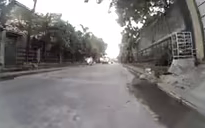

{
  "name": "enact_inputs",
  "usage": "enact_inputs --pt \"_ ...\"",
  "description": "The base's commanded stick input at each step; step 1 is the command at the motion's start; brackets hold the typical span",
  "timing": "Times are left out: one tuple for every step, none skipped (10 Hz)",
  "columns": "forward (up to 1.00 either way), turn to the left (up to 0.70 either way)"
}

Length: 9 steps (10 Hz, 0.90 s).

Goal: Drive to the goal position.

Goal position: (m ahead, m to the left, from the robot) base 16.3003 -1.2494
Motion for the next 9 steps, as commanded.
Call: enact_inputs --pt "1.0 -0.4" --pt "1.0 -0.36" --pt "1.0 -0.03" --pt "1.0 0.0" --pt "1.0 0.0" --pt "1.0 0.0" --pt "1.0 0.0" --pt "1.0 0.0" --pt "1.0 0.0"
